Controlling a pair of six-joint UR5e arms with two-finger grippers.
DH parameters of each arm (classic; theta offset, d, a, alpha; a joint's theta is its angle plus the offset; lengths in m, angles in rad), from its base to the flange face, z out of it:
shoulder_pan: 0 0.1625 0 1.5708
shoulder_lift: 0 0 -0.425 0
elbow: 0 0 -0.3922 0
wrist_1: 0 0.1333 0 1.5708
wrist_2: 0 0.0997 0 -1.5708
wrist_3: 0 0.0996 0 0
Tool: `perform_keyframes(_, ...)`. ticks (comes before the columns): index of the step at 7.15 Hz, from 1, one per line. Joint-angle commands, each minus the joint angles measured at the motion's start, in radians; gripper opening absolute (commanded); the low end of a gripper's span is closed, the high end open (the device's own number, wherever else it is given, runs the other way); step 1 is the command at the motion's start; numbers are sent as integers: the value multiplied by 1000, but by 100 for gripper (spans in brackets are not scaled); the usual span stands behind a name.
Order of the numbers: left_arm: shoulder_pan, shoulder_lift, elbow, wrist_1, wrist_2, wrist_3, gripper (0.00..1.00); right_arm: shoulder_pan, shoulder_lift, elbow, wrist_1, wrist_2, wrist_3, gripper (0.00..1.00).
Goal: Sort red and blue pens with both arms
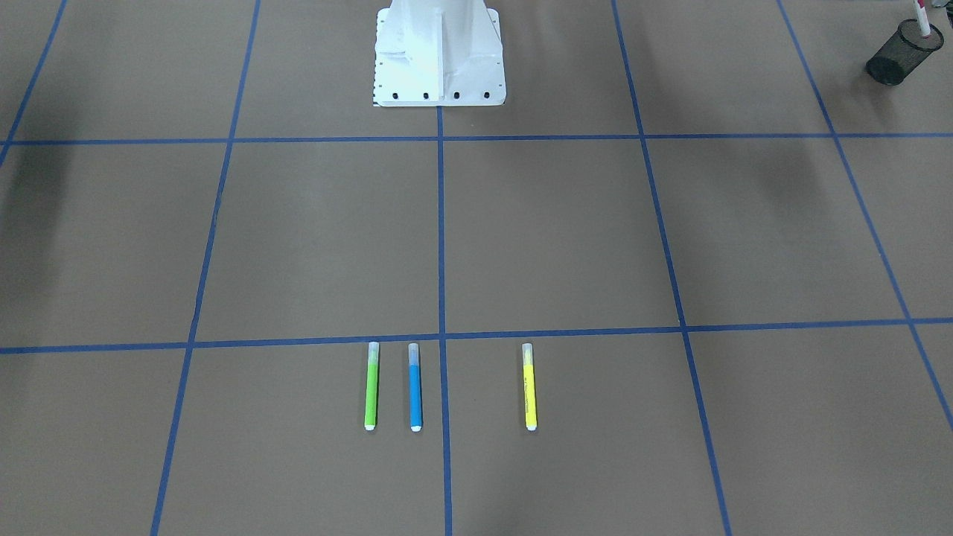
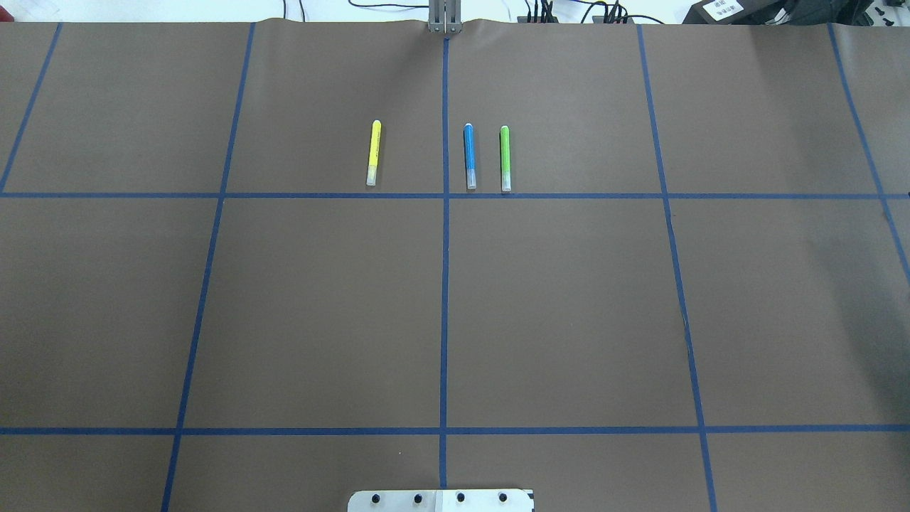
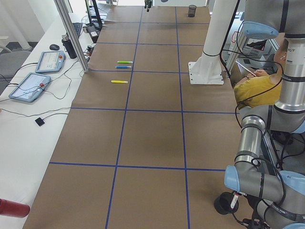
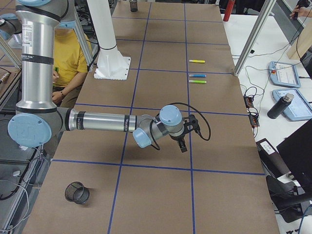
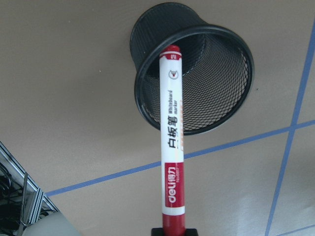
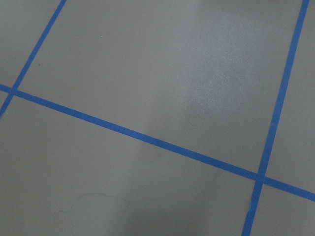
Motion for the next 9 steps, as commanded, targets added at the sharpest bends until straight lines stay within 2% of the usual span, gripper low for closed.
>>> perform_keyframes(1,-1,0,0,-2,0,-3,99,0,2,1,-1,0,1,100)
perform_keyframes(4,1,-26,-37,0,3,4,100,0,5,-1,-1,0,1,100)
perform_keyframes(6,8,-31,-157,-10,13,32,100,0,5,-4,-1,2,2,100)
perform_keyframes(8,82,-34,-237,-162,3,36,100,0,6,-5,-3,2,9,100)
perform_keyframes(9,211,-43,-254,-291,-54,35,100,0,6,-11,-3,5,9,100)
